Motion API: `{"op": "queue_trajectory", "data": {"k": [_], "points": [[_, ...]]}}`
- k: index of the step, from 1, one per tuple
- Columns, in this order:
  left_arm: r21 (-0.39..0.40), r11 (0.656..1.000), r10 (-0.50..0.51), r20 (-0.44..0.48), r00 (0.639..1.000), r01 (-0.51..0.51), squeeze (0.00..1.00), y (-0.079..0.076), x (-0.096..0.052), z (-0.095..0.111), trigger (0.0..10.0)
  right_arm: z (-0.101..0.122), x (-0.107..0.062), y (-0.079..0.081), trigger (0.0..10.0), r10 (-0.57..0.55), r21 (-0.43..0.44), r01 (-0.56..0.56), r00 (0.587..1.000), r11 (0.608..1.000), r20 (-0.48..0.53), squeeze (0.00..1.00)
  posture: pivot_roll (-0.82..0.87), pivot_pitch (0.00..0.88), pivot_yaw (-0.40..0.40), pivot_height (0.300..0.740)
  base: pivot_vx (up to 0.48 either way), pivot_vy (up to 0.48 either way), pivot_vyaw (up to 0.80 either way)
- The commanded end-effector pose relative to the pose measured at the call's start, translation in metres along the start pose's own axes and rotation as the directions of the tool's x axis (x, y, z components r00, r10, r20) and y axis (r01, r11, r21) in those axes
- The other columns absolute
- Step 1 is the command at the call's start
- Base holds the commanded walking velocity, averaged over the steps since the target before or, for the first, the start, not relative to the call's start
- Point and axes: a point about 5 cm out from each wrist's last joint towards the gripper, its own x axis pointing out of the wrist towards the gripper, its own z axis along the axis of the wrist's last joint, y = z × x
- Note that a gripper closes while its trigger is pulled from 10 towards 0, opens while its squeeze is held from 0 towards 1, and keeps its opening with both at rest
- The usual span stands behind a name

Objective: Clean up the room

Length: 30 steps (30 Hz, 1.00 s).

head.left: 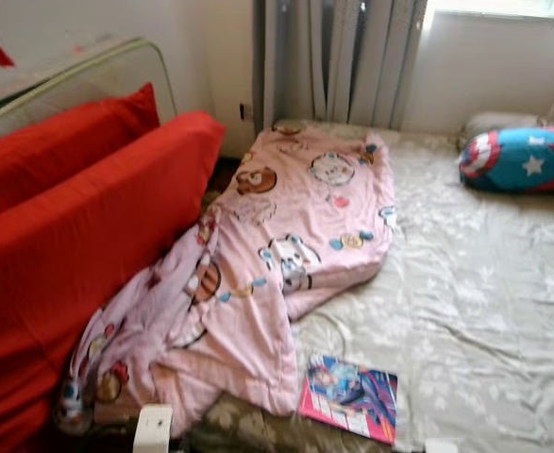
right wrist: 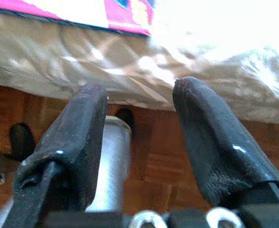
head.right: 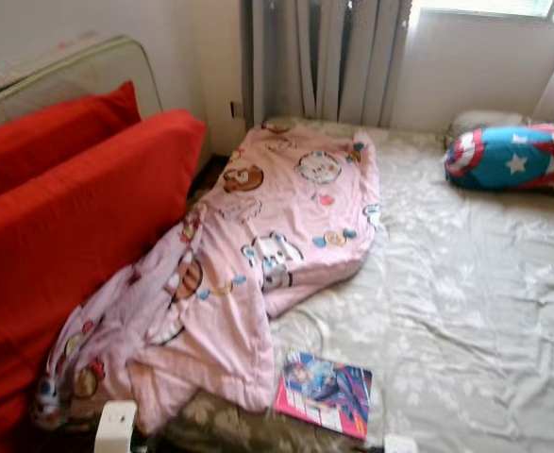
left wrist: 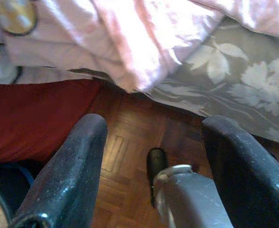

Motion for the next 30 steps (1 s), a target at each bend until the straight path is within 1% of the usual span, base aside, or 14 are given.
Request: {"op": "queue_trajectory", "data": {"k": [1, 3, 4, 6, 9, 10, 12, 14, 15, 17, 18, 19, 23, 30], "points": [[-0.005, 1.0, 0.008, 0.017, 1.0, -0.008, 0.0, 0.002, 0.001, 0.004, 10.0, 0.001, 0.0, 0.003, 10.0, 0.003, 0.005, -0.003, 1.0, 1.0, 0.012, 0.0, 0.01, 0.0, -0.014, 0.74, 0.0, 0.0, 0.0], [-0.012, 1.0, 0.004, 0.047, 0.999, -0.004, 0.0, 0.002, 0.002, 0.01, 10.0, 0.004, 0.001, 0.005, 10.0, 0.011, 0.006, -0.011, 0.999, 1.0, 0.035, 0.0, 0.01, 0.0, -0.013, 0.74, 0.0, 0.0, 0.0], [-0.031, 1.0, 0.001, 0.142, 0.99, 0.003, 0.0, 0.001, 0.005, 0.029, 10.0, 0.018, 0.002, 0.001, 10.0, 0.023, 0.005, -0.024, 0.993, 1.0, 0.114, 0.0, 0.01, 0.0, -0.015, 0.74, 0.0, 0.0, 0.0], [-0.063, 0.998, 0.011, 0.248, 0.969, 0.005, 0.0, 0.002, 0.006, 0.051, 10.0, 0.033, 0.001, -0.006, 10.0, 0.031, 0.006, -0.033, 0.979, 0.999, 0.204, 0.0, 0.01, 0.0, -0.017, 0.74, 0.0, 0.0, 0.0], [-0.073, 0.997, 0.01, 0.352, 0.936, 0.017, 0.0, 0.003, 0.005, 0.073, 10.0, 0.056, 0.003, -0.004, 10.0, 0.047, 0.006, -0.051, 0.953, 0.999, 0.3, 0.0, 0.01, 0.0, -0.016, 0.74, 0.0, 0.0, 0.0], [-0.073, 0.997, 0.01, 0.352, 0.936, 0.017, 0.0, 0.003, 0.005, 0.073, 10.0, 0.056, 0.003, -0.004, 10.0, 0.047, 0.006, -0.051, 0.953, 0.999, 0.3, 0.0, 0.01, 0.0, -0.016, 0.74, 0.0, 0.0, 0.0], [-0.066, 0.997, 0.0, 0.433, 0.902, 0.032, 0.0, 0.003, 0.003, 0.09, 10.0, 0.08, 0.005, 0.008, 10.0, 0.072, -0.01, -0.074, 0.922, 0.997, 0.381, 0.0, 0.01, 0.0, -0.014, 0.74, 0.0, 0.0, 0.0], [-0.048, 0.998, -0.016, 0.53, 0.848, 0.049, 0.0, 0.004, -0.003, 0.109, 10.0, 0.118, 0.006, 0.034, 10.0, 0.111, -0.032, -0.11, 0.864, 0.993, 0.491, 0.0, 0.01, 0.0, -0.013, 0.74, 0.0, 0.0, 0.0], [-0.048, 0.998, -0.016, 0.53, 0.848, 0.049, 0.0, 0.004, -0.003, 0.109, 10.0, 0.118, 0.006, 0.034, 10.0, 0.111, -0.032, -0.11, 0.864, 0.993, 0.491, 0.0, 0.01, 0.0, -0.013, 0.74, 0.0, 0.0, 0.0], [-0.035, 0.998, -0.029, 0.568, 0.822, 0.06, 0.0, 0.003, -0.007, 0.113, 10.0, 0.131, 0.003, 0.043, 10.0, 0.127, -0.043, -0.125, 0.821, 0.991, 0.556, 0.0, 0.01, 0.0, -0.013, 0.74, 0.0, 0.0, 0.0], [-0.035, 0.998, -0.029, 0.568, 0.822, 0.06, 0.0, 0.003, -0.007, 0.113, 10.0, 0.131, 0.003, 0.043, 10.0, 0.127, -0.043, -0.125, 0.821, 0.991, 0.556, 0.0, 0.01, 0.0, -0.013, 0.74, 0.0, 0.0, 0.0], [-0.031, 0.997, -0.035, 0.591, 0.806, 0.066, 0.0, 0.002, -0.012, 0.113, 10.0, 0.135, -0.001, 0.045, 10.0, 0.137, -0.052, -0.132, 0.795, 0.99, 0.592, 0.0, 0.01, 0.0, -0.016, 0.74, 0.0, 0.0, 0.0], [-0.02, 0.997, -0.041, 0.626, 0.779, 0.069, 0.0, -0.001, -0.02, 0.111, 10.0, 0.135, -0.007, 0.049, 10.0, 0.158, -0.084, -0.135, 0.766, 0.987, 0.623, 0.0, 0.01, 0.0, -0.026, 0.74, 0.0, 0.0, 0.0], [-0.021, 0.997, -0.046, 0.665, 0.745, 0.08, 0.0, 0.003, -0.028, 0.122, 10.0, 0.135, -0.008, 0.046, 10.0, 0.166, -0.107, -0.127, 0.76, 0.986, 0.629, 0.0, 0.02, 0.0, -0.032, 0.74, 0.0, 0.0, 0.0]]}}
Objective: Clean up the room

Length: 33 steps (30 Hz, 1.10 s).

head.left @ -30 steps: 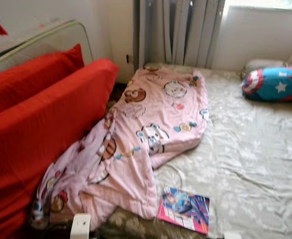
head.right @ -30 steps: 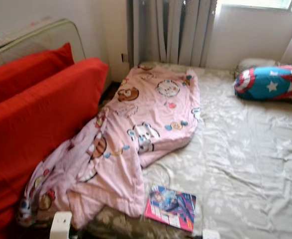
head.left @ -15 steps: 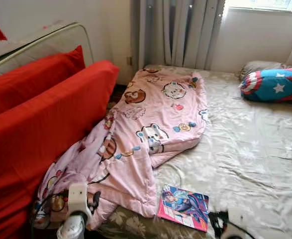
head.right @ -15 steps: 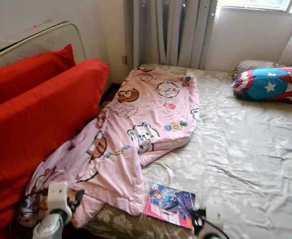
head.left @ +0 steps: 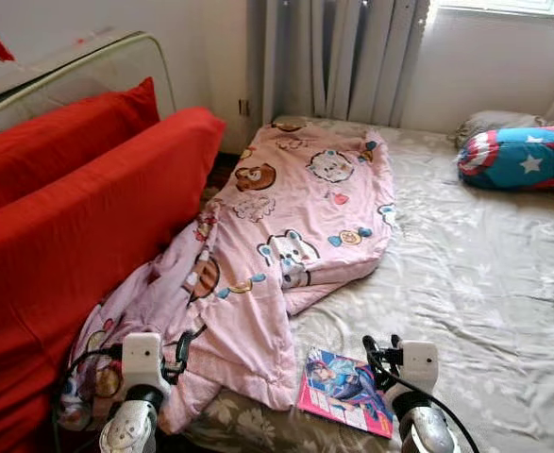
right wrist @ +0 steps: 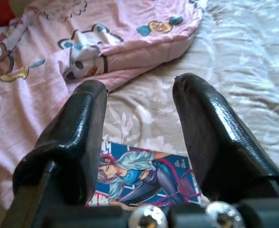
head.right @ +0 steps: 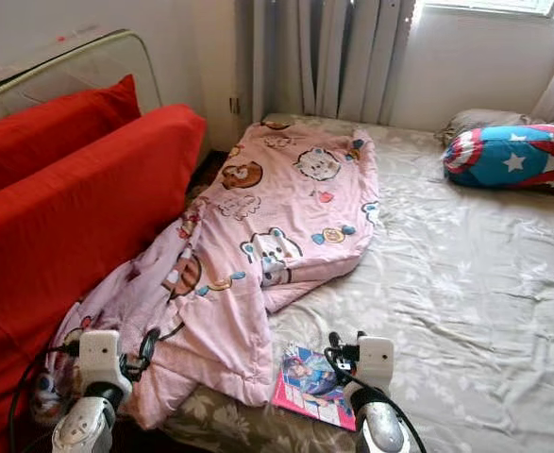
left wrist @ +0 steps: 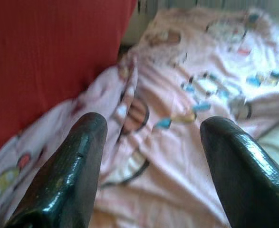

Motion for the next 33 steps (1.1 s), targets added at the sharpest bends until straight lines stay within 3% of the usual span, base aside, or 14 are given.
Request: {"op": "queue_trajectory", "data": {"k": [1, 8, 16, 20, 23, 33], "points": [[-0.003, 1.0, -0.002, -0.009, 1.0, 0.002, 0.0, 0.0008, -0.0014, 0.0006, 10.0, 0.004, 0.0012, -0.001, 10.0, -0.002, -0.016, 0.002, 1.0, 1.0, 0.007, 0.0, 0.02, 0.0, -0.032, 0.74, 0.0, 0.0, 0.0], [-0.003, 1.0, -0.003, 0.0, 1.0, 0.003, 0.0, -0.0034, 0.0003, 0.0058, 10.0, 0.0047, 0.0004, -0.0033, 10.0, -0.019, -0.008, 0.019, 1.0, 1.0, 0.017, 0.0, 0.01, 0.0, -0.03, 0.701, 0.0, 0.0, 0.0], [-0.012, 1.0, -0.007, -0.001, 1.0, 0.007, 0.0, -0.006, 0.0004, 0.0083, 10.0, -0.0006, -0.0004, -0.0002, 10.0, -0.023, -0.012, 0.023, 1.0, 1.0, -0.021, 0.0, 0.01, 0.0, -0.024, 0.701, 0.0, 0.0, 0.0], [-0.013, 1.0, -0.002, -0.003, 1.0, 0.002, 0.0, -0.0055, 0.0014, 0.0092, 10.0, -0.0038, -0.0007, 0.0019, 10.0, -0.02, -0.012, 0.019, 0.999, 1.0, -0.041, 0.0, 0.02, 0.0, -0.026, 0.677, 0.0, 0.0, 0.0], [-0.013, 1.0, -0.002, -0.008, 1.0, 0.002, 0.0, -0.0061, 0.001, 0.0098, 10.0, -0.0023, -0.002, 0.0026, 10.0, -0.016, -0.002, 0.016, 1.0, 1.0, -0.011, 0.0, 0.02, 0.0, -0.026, 0.677, 0.0, 0.0, 0.0], [-0.009, 1.0, -0.002, -0.024, 1.0, 0.002, 0.0, -0.0061, -0.0005, 0.0092, 10.0, -0.0048, -0.0001, 0.0056, 10.0, -0.011, -0.005, 0.011, 0.999, 1.0, -0.044, 0.0, 0.02, 0.0, -0.026, 0.677, 0.0, 0.0, 0.0]]}}
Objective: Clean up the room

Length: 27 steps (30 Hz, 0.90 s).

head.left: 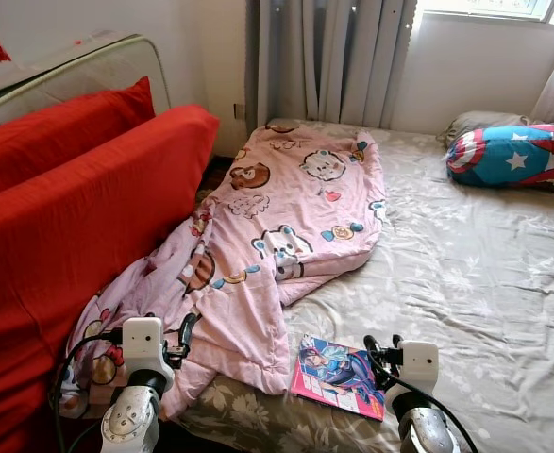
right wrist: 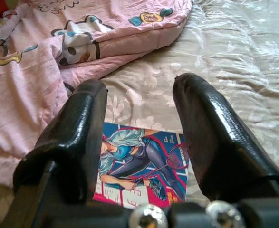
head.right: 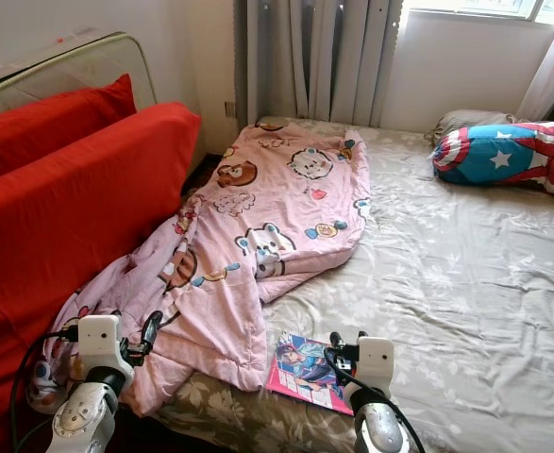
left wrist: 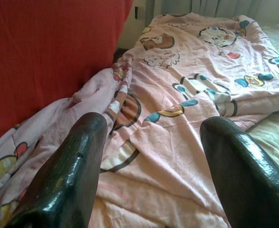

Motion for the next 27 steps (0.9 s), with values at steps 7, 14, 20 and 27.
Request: {"op": "queue_trajectory", "data": {"k": [7, 14, 20, 27], "points": [[0.001, 1.0, 0.001, -0.029, 1.0, -0.001, 0.0, -0.001, -0.002, -0.003, 10.0, -0.002, 0.001, 0.002, 10.0, 0.007, 0.012, -0.007, 1.0, 1.0, -0.019, 0.0, 0.02, 0.0, -0.025, 0.652, 0.0, 0.0, 0.0], [-0.001, 1.0, 0.001, -0.032, 1.0, -0.001, 0.0, -0.002, -0.002, -0.003, 10.0, -0.003, 0.002, 0.002, 10.0, 0.011, 0.009, -0.011, 0.999, 1.0, -0.032, 0.0, 0.02, 0.0, -0.025, 0.652, 0.0, 0.0, 0.0], [-0.001, 1.0, 0.003, -0.033, 0.999, -0.003, 0.0, -0.001, -0.003, -0.003, 10.0, -0.007, 0.001, 0.003, 10.0, 0.024, 0.015, -0.024, 0.998, 1.0, -0.05, 0.0, 0.02, 0.0, -0.025, 0.652, 0.0, 0.0, 0.0], [0.0, 1.0, -0.002, -0.043, 0.999, 0.002, 0.0, -0.002, -0.003, -0.004, 10.0, -0.012, 0.0, 0.001, 10.0, 0.022, 0.02, -0.021, 0.996, 1.0, -0.084, 0.0, 0.03, 0.0, -0.023, 0.652, 0.0, 0.0, 0.0]]}}
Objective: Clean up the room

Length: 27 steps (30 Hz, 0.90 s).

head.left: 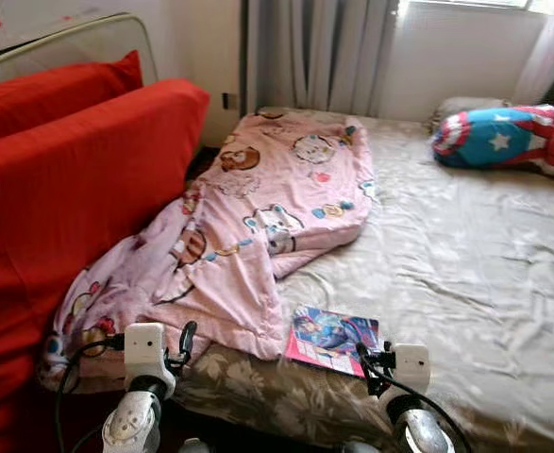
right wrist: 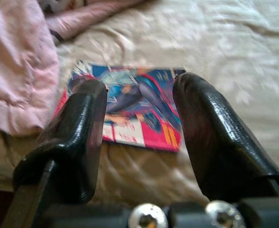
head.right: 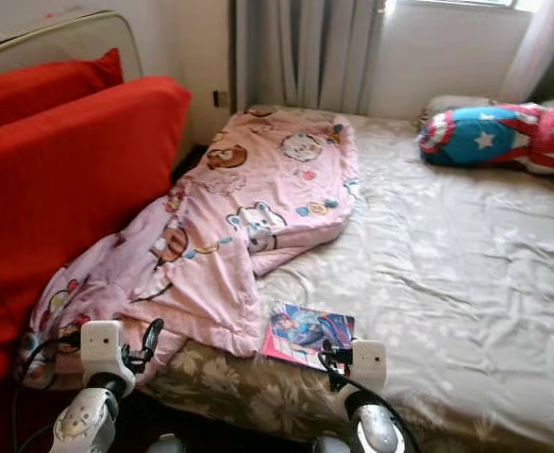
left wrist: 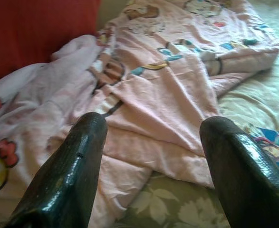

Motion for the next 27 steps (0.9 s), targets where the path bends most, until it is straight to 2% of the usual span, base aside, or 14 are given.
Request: {"op": "queue_trajectory", "data": {"k": [1, 12, 16, 19, 27], "points": [[-0.001, 1.0, 0.003, 0.002, 1.0, -0.003, 0.0, 0.0, -0.0003, 0.002, 10.0, 0.0042, 0.0032, -0.0016, 10.0, 0.002, -0.007, -0.002, 1.0, 1.0, 0.006, 0.0, 0.03, 0.0, -0.023, 0.652, 0.0, 0.0, 0.0], [-0.007, 1.0, -0.003, -0.002, 1.0, 0.003, 0.0, -0.0015, 0.0, 0.0019, 10.0, 0.0016, 0.0039, -0.0034, 10.0, -0.003, 0.002, 0.003, 1.0, 1.0, -0.011, 0.0, 0.03, 0.0, -0.019, 0.652, 0.0, 0.0, 0.0], [-0.003, 1.0, -0.007, -0.005, 1.0, 0.007, 0.0, -0.0018, -0.0003, 0.0018, 10.0, -0.0027, 0.0038, -0.004, 10.0, -0.007, -0.011, 0.006, 0.999, 1.0, -0.053, 0.0, 0.03, 0.0, -0.018, 0.652, 0.0, 0.0, 0.0], [-0.002, 1.0, -0.01, -0.007, 1.0, 0.01, 0.0, -0.0022, -0.0003, 0.0016, 10.0, -0.0006, 0.0037, -0.0034, 10.0, -0.003, -0.005, 0.003, 1.0, 1.0, -0.026, 0.0, 0.03, 0.0, -0.017, 0.632, 0.0, 0.0, 0.0], [-0.004, 1.0, -0.01, -0.008, 1.0, 0.01, 0.0, -0.0029, -0.0003, 0.0016, 10.0, 0.0006, 0.0039, -0.004, 10.0, -0.008, -0.005, 0.007, 1.0, 1.0, -0.016, 0.0, 0.03, 0.0, -0.018, 0.632, 0.0, 0.0, 0.0]]}}
